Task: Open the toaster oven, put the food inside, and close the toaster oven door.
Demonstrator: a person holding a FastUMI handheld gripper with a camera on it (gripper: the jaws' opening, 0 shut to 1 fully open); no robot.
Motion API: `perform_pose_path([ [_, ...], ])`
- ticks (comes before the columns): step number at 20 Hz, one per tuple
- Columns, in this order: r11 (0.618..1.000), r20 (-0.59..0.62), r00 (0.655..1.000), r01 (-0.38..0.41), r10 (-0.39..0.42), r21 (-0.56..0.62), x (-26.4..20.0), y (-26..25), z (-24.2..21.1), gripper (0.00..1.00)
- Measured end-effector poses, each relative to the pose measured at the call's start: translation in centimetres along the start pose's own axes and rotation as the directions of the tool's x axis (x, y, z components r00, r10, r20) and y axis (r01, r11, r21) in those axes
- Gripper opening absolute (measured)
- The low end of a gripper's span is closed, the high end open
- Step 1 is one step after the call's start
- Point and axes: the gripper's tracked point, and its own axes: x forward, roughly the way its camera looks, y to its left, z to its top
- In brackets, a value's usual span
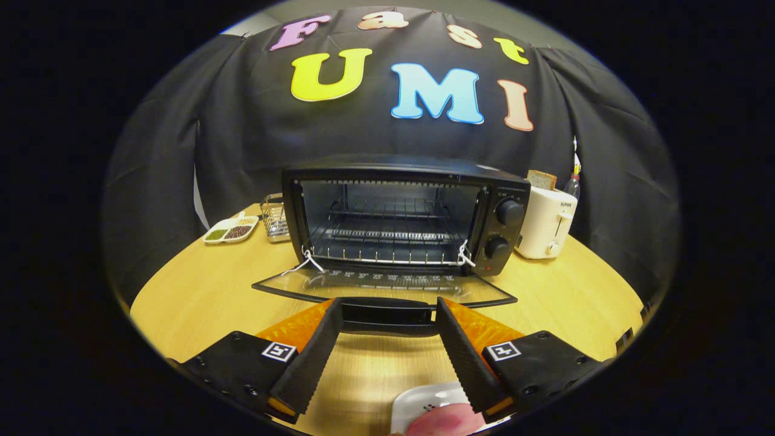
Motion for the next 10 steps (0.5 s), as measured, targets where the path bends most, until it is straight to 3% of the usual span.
perform_pose_path([
  [3,0.999,-0.057,0.998,-0.027,0.028,0.020,-0.6,0.4,-1.4,0.99],
  [10,0.995,-0.056,0.994,-0.096,0.098,0.036,-5.3,0.4,-1.4,0.99],
])
